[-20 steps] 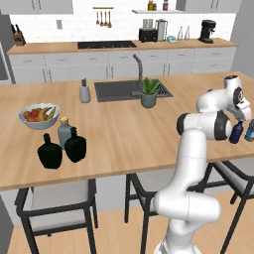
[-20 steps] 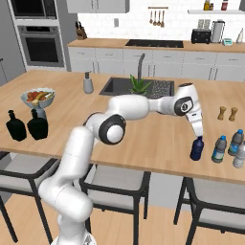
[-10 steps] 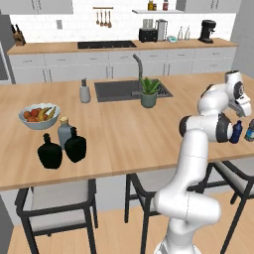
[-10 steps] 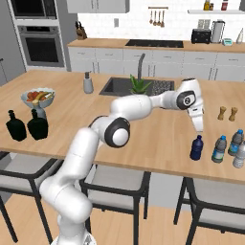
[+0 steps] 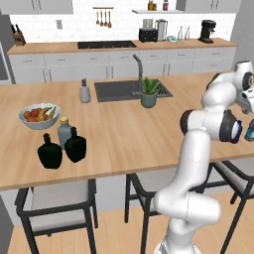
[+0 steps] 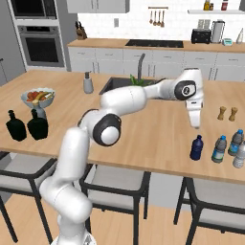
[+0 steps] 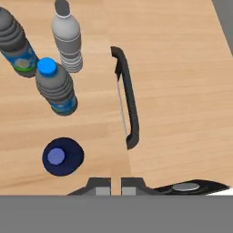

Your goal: Move the plastic bottles in the middle to the plastics group, and the glass bottles in the middle to the glass group.

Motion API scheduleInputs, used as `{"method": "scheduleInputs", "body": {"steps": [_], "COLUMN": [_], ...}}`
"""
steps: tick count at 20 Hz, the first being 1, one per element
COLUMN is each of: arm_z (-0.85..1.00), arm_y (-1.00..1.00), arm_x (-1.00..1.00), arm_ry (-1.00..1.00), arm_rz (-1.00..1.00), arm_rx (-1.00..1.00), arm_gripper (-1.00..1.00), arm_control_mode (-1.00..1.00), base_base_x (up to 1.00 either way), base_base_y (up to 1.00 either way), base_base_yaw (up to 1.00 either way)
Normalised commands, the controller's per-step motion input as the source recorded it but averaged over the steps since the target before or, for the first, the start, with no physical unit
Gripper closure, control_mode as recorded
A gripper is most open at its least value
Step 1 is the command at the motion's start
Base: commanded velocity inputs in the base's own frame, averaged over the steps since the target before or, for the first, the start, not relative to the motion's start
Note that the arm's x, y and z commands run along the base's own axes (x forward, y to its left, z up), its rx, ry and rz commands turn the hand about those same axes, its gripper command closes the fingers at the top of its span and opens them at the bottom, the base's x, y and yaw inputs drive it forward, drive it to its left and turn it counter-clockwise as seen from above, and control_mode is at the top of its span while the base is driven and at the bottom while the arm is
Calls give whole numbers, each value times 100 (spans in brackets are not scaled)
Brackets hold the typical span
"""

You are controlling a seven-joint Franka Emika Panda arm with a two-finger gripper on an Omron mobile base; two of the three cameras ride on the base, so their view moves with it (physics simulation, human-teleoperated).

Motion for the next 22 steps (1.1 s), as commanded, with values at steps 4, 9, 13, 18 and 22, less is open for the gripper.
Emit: {"method": "scheduleInputs", "body": {"steps": [4, 9, 13, 18, 22], "arm_z": [10, 1, 0, 0, 3], "arm_y": [97, 100, 99, 58, 52], "arm_x": [-99, -100, -91, -55, -63], "arm_ry": [-18, -12, -2, 0, -4], "arm_rz": [2, 23, 35, 19, 26], "arm_rx": [-14, -12, -1, 0, 0], "arm_gripper": [-100, -100, -100, -100, -100], "arm_control_mode": [-100, -100, -100, -100, -100], "base_base_x": [0, 0, 0, 0, 0], "base_base_y": [0, 0, 0, 0, 0], "base_base_yaw": [0, 0, 0, 0, 0]}}
